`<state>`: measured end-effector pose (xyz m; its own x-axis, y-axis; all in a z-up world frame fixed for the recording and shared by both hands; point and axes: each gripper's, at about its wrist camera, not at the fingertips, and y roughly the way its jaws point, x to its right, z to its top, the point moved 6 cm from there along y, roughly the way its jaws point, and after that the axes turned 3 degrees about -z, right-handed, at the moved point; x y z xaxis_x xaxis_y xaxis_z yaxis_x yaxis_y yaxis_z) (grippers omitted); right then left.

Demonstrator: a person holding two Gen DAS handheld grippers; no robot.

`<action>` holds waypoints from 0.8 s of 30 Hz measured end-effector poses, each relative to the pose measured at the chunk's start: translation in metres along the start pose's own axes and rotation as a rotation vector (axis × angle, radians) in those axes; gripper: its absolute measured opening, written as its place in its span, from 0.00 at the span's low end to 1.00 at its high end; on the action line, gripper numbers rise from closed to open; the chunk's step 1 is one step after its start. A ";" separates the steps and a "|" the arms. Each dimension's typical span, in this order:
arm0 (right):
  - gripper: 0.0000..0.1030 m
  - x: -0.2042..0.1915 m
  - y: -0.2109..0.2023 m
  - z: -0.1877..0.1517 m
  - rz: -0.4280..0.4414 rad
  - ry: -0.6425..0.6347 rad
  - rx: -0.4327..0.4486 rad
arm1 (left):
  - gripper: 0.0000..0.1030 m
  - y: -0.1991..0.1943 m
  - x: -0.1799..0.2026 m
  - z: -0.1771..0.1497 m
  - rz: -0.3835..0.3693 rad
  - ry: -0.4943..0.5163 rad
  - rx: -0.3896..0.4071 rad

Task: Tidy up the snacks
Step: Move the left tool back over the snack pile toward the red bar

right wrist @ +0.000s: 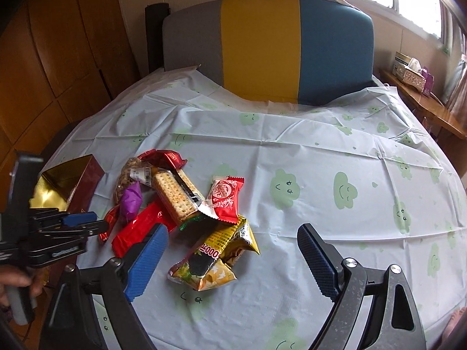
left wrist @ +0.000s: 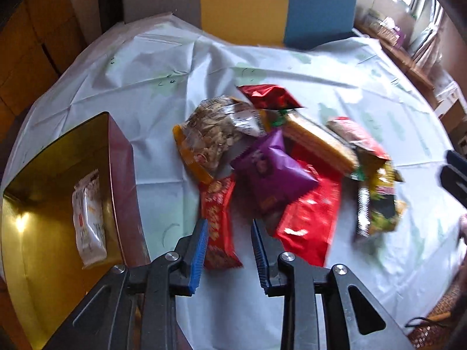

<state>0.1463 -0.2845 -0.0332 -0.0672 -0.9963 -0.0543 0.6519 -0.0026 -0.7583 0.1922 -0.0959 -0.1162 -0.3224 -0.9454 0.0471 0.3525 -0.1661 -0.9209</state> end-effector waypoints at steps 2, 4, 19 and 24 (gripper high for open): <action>0.88 0.000 -0.001 0.000 0.004 0.005 0.001 | 0.30 0.009 -0.002 0.003 0.008 -0.006 -0.018; 0.88 0.000 -0.001 0.001 0.006 0.005 0.004 | 0.28 0.016 -0.002 0.003 0.012 -0.004 -0.042; 0.88 0.010 -0.001 0.001 -0.024 0.034 0.006 | 0.04 -0.029 0.048 -0.049 -0.179 0.107 0.069; 0.88 0.014 0.000 -0.001 -0.034 0.048 -0.001 | 0.23 -0.048 0.034 -0.047 -0.178 0.025 0.114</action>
<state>0.1450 -0.2987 -0.0345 -0.1257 -0.9903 -0.0597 0.6479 -0.0363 -0.7609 0.1235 -0.1067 -0.0886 -0.4101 -0.8911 0.1942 0.3843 -0.3620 -0.8493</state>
